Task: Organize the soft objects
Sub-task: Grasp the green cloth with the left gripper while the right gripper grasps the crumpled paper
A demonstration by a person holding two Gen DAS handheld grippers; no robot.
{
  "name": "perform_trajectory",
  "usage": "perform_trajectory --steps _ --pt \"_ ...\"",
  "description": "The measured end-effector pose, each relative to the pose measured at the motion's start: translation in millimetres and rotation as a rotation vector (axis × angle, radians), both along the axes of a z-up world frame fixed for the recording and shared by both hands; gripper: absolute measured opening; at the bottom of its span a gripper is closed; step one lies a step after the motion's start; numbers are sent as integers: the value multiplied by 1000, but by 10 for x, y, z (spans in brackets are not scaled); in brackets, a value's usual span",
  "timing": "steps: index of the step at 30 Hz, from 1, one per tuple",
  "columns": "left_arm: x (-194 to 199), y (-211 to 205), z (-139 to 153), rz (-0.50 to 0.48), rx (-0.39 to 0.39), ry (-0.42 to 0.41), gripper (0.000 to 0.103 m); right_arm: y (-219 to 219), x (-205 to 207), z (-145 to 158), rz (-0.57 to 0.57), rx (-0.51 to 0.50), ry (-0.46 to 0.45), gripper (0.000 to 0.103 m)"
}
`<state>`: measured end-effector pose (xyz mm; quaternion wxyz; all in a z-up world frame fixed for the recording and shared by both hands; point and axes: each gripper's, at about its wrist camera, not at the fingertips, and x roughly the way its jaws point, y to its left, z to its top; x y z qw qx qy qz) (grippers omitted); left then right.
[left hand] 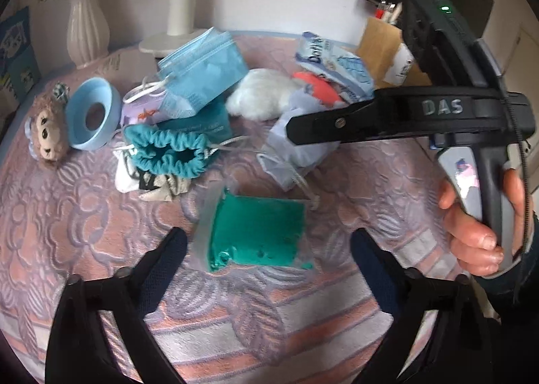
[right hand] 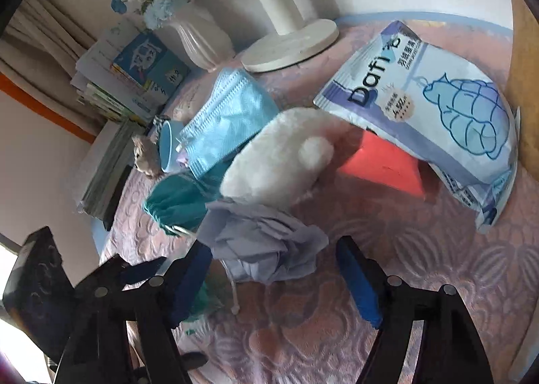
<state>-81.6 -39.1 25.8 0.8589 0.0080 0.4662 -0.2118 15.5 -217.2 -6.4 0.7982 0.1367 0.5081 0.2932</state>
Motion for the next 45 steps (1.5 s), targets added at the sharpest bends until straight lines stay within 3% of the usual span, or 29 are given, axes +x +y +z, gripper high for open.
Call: perform_trajectory --steps 3,7,9,16,21,27,31,33,34,37,38,42,45 --pt "60 43 -41 15 -14 26 83 13 22 -22 8 11 12 53" --pt "60 34 -42 19 -5 18 58 19 -10 -35 7 -3 2 37" --pt "61 38 -41 21 -8 18 52 0 -40 -26 -1 5 -1 35" --pt "23 41 16 31 -10 -3 51 -257 -224 133 -132 -51 -74 32" --pt "-33 -15 142 17 1 -32 51 -468 -399 315 -210 -131 -151 32" --pt "-18 -90 227 7 -13 -48 51 -565 -606 470 -172 -238 -175 32" --pt "-13 -180 234 -8 -8 -50 51 -441 -695 471 -72 -447 -159 32" --pt "-19 -224 245 -15 -3 -60 51 -317 -733 480 -53 -524 -209 34" --pt "-30 -254 253 -21 -5 -65 51 -288 -746 483 -45 -510 -224 37" --pt "-25 -290 242 -26 5 -63 51 -276 -754 517 -26 -340 -262 66" --pt "-18 -281 230 -24 7 -59 51 -325 -746 528 -60 -306 -271 70" --pt "14 -181 179 -3 -5 -41 51 -520 -772 526 -96 -240 -266 70" --pt "66 -95 156 22 -35 -27 51 -551 -846 456 -108 -269 -270 71"
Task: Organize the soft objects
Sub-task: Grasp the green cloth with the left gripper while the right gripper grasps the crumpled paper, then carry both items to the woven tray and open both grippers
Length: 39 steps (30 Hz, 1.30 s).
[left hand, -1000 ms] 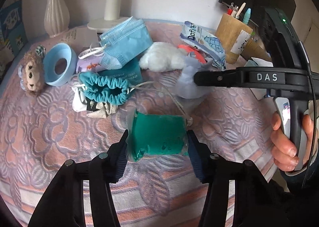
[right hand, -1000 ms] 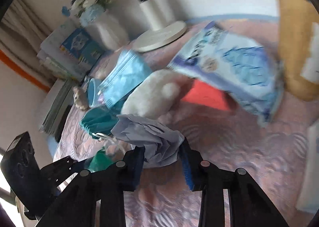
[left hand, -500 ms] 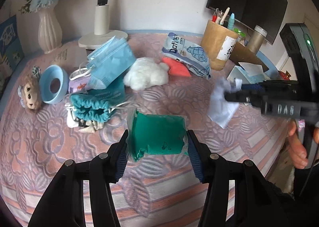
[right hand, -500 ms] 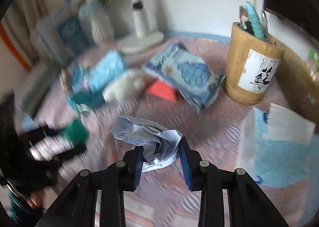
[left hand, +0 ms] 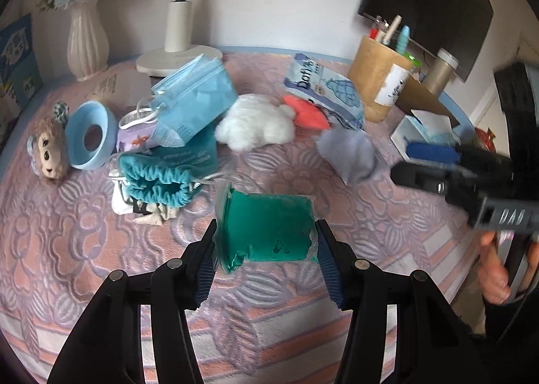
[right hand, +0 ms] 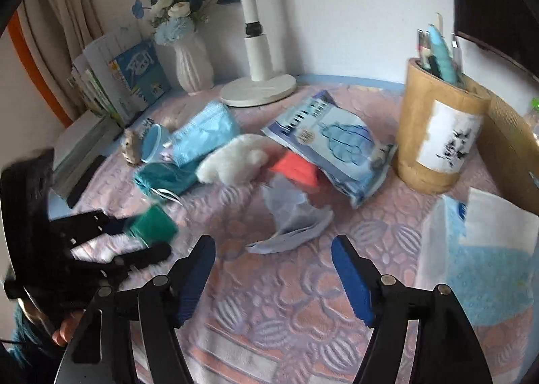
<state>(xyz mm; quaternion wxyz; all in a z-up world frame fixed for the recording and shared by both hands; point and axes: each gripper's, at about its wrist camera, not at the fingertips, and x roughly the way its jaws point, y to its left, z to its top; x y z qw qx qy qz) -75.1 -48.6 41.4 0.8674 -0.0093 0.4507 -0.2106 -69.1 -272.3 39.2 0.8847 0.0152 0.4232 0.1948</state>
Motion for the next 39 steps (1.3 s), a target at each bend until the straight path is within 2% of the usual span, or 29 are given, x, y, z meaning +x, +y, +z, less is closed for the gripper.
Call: perform_trajectory --steps 2,3,6,10,12,13,15,17,19,25,29,33,36,39 --pt "4 10 21 10 -3 -10 51 -14 36 -82 -27 -14 24 79" --pt "-1 7 43 8 -6 -20 51 -10 73 -139 -39 -5 44 79" --pt "-10 -34 113 -4 -12 -47 51 -89 258 -333 -52 102 142 79" --pt "28 -92 142 -18 -13 -52 51 -156 451 -465 -94 202 208 79" --pt "59 -116 137 -22 -7 -44 51 -199 503 -447 -106 237 210 69" --pt "79 -130 136 -26 -2 -40 51 -209 527 -455 -113 239 216 58" --pt "106 -149 144 -31 2 -38 51 -228 524 -462 -111 235 217 56" --pt "128 -177 168 -40 1 -41 51 -235 452 -454 -102 224 202 55" --pt "134 -217 197 -49 0 -47 51 -229 372 -456 -99 203 186 48" --pt "113 -422 303 -86 11 -76 51 -307 258 -395 -104 226 167 45" --pt "92 -595 496 -95 -22 -127 51 -444 123 -145 -106 256 114 45" --pt "91 -760 714 -102 -59 -177 51 -601 -10 173 -161 139 33 45" --pt "127 -979 891 -171 -97 -185 51 -904 -105 464 -219 156 -40 45" --pt "140 -1346 1060 -276 -111 -197 51 -1329 -168 641 -324 173 -79 45"
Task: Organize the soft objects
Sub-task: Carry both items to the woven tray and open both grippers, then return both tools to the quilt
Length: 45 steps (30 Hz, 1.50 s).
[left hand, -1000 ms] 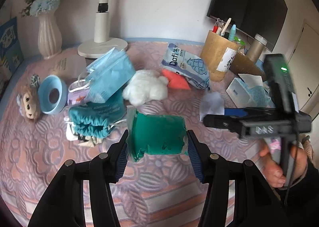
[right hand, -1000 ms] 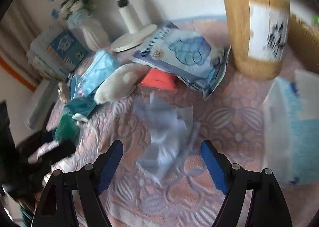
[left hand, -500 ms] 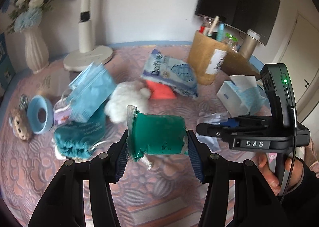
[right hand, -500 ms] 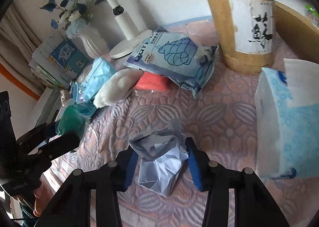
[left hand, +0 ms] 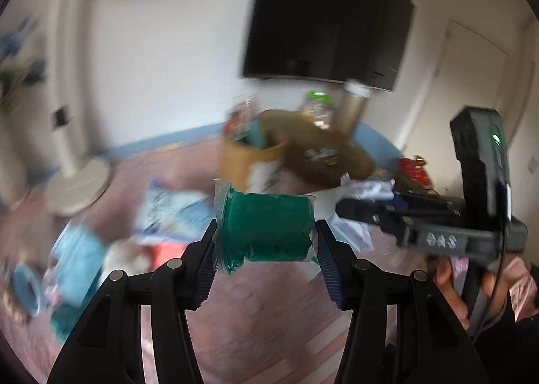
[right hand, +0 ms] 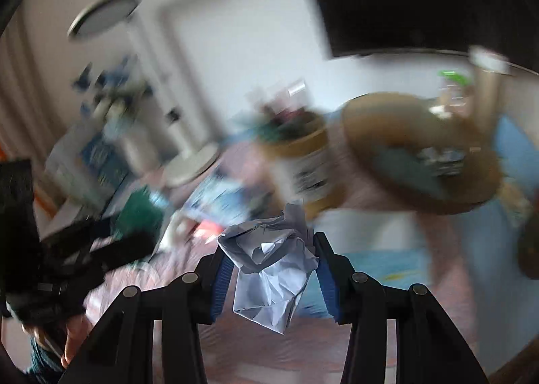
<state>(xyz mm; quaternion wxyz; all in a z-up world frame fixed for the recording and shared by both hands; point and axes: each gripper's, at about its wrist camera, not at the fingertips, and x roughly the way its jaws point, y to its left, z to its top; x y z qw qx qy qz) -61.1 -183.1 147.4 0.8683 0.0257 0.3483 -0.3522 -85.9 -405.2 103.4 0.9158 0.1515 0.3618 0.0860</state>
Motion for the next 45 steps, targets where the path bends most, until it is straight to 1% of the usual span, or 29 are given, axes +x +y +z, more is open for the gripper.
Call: perform_trajectory --steps 2,4,6,8,9,10,12,13,14,15,17,20,21,22,23,24,25,26,28,29,30,33,37,39,40,41,42,45 --pt "48 -254 78 -58 -8 -3 51 -338 -7 50 -80 10 -11 45" --pt "99 -522 142 -96 -9 -9 51 -577 21 65 -142 16 -4 45" --pt "172 -837 206 -123 15 -28 51 -852 67 78 -201 43 -2 45" --pt "246 -1093 216 -145 34 -25 51 -1131 142 70 -268 62 21 45" --pt "312 -1236 196 -161 47 -4 51 -1246 162 55 -289 67 35 45" --pt "403 -1397 145 -195 54 48 51 -1377 249 12 -307 76 59 45" --pt "541 -1612 33 -241 30 132 51 -1534 348 -58 -328 97 87 45" --pt "577 -1694 -13 -240 36 143 51 -1609 416 -98 -337 117 99 45" --pt "608 -1773 -48 -233 51 140 51 -1704 490 -151 -351 140 111 45" --pt "609 -1829 -70 -225 62 130 51 -1769 541 -190 -364 139 123 45" --pt "646 -1986 -89 -198 91 77 51 -1856 675 -254 -381 133 148 45" --pt "711 -2167 -92 -175 119 24 52 -1946 842 -320 -387 141 171 47" --pt "740 -2195 -87 -169 125 8 57 -1976 903 -335 -389 143 179 48" --pt "760 -2255 -89 -154 133 -20 64 -2003 933 -351 -390 144 181 53" --pt "793 -2299 -90 -135 142 -44 69 -2046 985 -356 -393 146 184 55" --pt "832 -2334 -91 -100 151 -77 78 -2069 997 -356 -392 147 181 60" --pt "876 -2350 -87 -82 149 -86 82 -2122 1021 -341 -395 146 173 66" --pt "925 -2348 -84 -73 138 -77 82 -2149 1033 -325 -399 147 170 70" --pt "1012 -2260 -70 -83 87 -8 82 -2218 1006 -282 -405 161 152 70" --pt "1006 -2188 -43 -89 63 11 82 -2229 974 -253 -405 164 142 70" --pt "968 -2116 3 -96 39 12 82 -2223 936 -218 -404 161 133 70" --pt "831 -1970 123 -94 38 -34 82 -2147 836 -120 -391 149 111 71" --pt "532 -1698 341 -98 48 -106 82 -1883 668 28 -343 133 83 72" --pt "399 -1523 457 -78 58 -148 82 -1640 560 133 -297 108 59 74" --pt "296 -1368 532 -64 59 -174 83 -1510 512 179 -274 94 46 76" --pt "274 -1283 566 -51 60 -185 84 -1385 469 229 -252 80 34 78" --pt "192 -1109 631 -19 66 -202 85 -1293 439 257 -235 71 25 80" --pt "60 -695 748 51 54 -229 85 -764 293 377 -122 40 -27 82"
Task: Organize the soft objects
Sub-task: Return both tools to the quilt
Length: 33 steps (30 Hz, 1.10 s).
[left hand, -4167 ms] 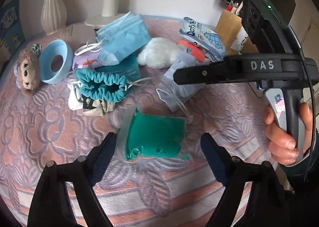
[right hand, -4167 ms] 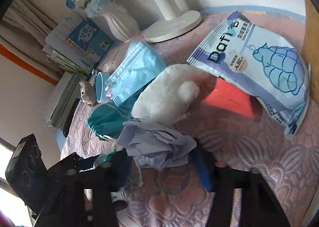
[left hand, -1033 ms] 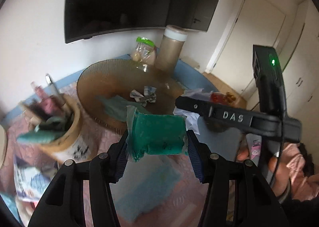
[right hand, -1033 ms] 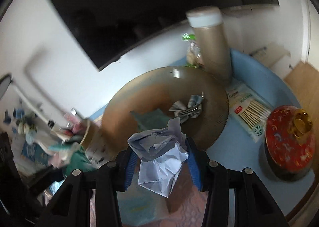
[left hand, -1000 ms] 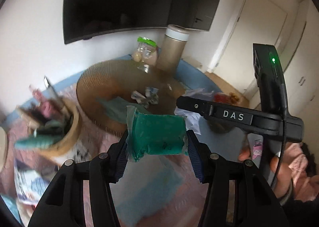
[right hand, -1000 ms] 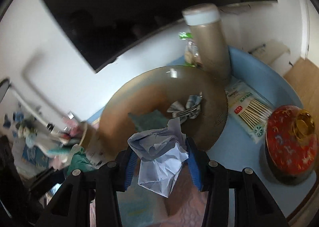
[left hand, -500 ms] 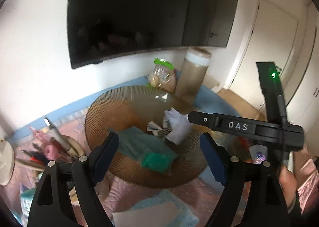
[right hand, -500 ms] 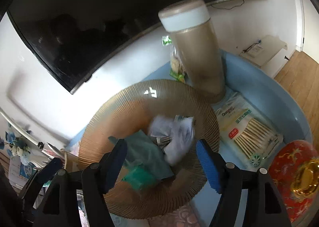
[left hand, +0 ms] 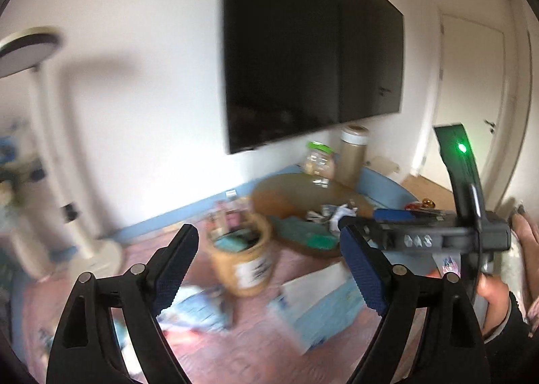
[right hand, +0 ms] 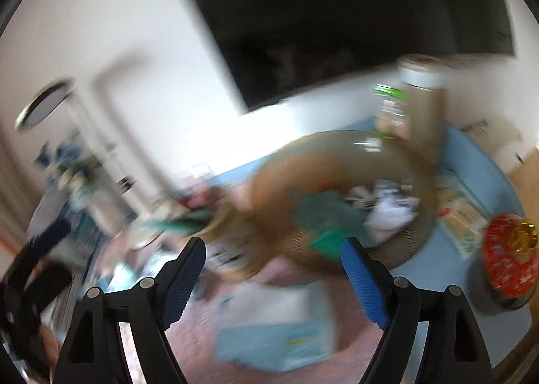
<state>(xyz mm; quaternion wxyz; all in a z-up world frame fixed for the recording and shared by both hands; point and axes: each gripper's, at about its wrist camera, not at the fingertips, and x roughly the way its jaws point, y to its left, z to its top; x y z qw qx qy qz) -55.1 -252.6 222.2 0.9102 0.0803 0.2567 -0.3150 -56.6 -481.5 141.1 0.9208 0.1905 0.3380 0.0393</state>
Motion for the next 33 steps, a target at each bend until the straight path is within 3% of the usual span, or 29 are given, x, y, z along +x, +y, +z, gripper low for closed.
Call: perform_trajectory --steps 3,6,9,12,15,17,21,24,29,33 --pt "-136 438 4 74 15 -13 85 475 -107 10 103 -19 -32 88" --pt "-223 859 -207 203 65 -37 88 1019 -162 -136 209 -23 -46 94" --pt "-196 1195 -500 285 77 -6 88 1497 -109 -443 284 -49 -1 94" --pt "-67 1584 -961 362 70 64 88 1877 -2 -859 307 -152 45 94" --pt "38 1824 -1306 415 56 136 88 1987 118 -1159 295 -202 94 94" --pt "146 1997 -1519 428 7 202 88 2000 175 -1284 275 -227 123 94" --pt "212 2176 -1676 464 -51 233 88 2055 178 -1298 277 -281 97 94" --pt "215 2215 -1676 461 -79 227 88 2101 233 -1368 264 -317 132 95" --pt "199 2109 -1703 467 -11 204 88 2146 232 -1376 273 -334 132 98" --pt "155 2006 -1704 488 48 170 88 2056 215 -1352 277 -274 116 98"
